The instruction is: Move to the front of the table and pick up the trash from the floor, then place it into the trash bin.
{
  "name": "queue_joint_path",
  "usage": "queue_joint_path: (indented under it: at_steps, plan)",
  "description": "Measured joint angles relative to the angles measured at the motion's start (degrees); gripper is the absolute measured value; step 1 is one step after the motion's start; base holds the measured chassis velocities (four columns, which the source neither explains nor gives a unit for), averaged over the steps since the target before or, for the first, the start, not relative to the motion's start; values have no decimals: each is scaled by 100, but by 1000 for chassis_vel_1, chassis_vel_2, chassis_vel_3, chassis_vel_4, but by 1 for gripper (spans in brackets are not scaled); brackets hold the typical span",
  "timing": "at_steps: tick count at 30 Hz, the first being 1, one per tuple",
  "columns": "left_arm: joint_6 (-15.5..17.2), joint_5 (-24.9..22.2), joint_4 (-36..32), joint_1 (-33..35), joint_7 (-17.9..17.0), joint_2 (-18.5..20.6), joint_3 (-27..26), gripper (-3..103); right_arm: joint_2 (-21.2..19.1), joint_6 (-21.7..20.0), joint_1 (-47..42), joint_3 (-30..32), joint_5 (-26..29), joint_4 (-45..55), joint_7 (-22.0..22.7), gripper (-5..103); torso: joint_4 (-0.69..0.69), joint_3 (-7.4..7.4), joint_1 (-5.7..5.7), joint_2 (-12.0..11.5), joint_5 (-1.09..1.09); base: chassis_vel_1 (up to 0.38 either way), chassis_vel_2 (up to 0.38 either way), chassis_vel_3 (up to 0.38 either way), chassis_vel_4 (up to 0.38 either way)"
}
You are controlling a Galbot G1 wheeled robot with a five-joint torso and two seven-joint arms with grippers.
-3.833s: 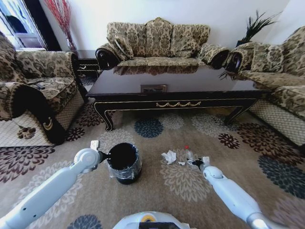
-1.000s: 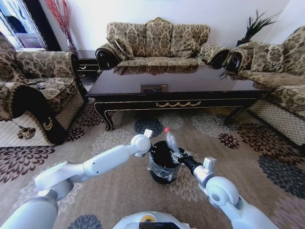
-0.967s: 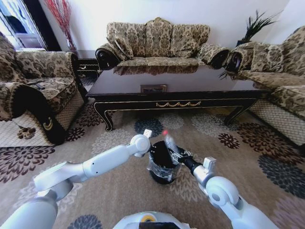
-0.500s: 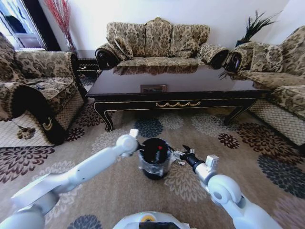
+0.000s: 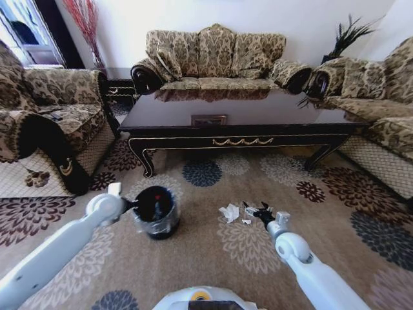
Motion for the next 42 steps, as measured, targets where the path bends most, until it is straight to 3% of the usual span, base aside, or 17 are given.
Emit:
queue_joint_path:
  at_steps: [3, 8, 24, 35, 39, 42]
  plan:
    - [-2, -3, -162, 85, 5, -114, -52, 4, 157, 182, 157, -65, -250, -827, -59, 100, -8, 0, 1, 0, 0, 0, 0, 0, 0]
    - [-2, -29, -302, 90, -84, -223, 28, 4, 282, 429, 407, -214, -632, -1574, -237, 100, -4, 0, 0, 0, 0, 0, 0, 0, 0]
    - [-3, -43, -247, 44, -115, -384, 150, 4, 686, 584, 1092, -1001, -977, -2479, -463, 101, -4, 0, 1, 0, 0, 0, 0, 0, 0]
    - [-3, 71, -205, 42, -45, -482, 224, 4, 1114, 793, 1544, -1084, -1365, -3348, -564, 93, -3, 0, 0, 0, 1, 0, 0, 0, 0]
    - [-3, 103, -182, 14, -17, -508, 271, 4, 1222, 892, 1669, -1025, -1410, -3654, -566, 81, -3, 1, 1, 0, 1, 0, 0, 0, 0]
    - [-3, 102, -186, -2, 0, -508, 287, 4, 1211, 997, 1743, -977, -1425, -3809, -577, 65, -2, 0, 1, 0, 1, 0, 0, 0, 0]
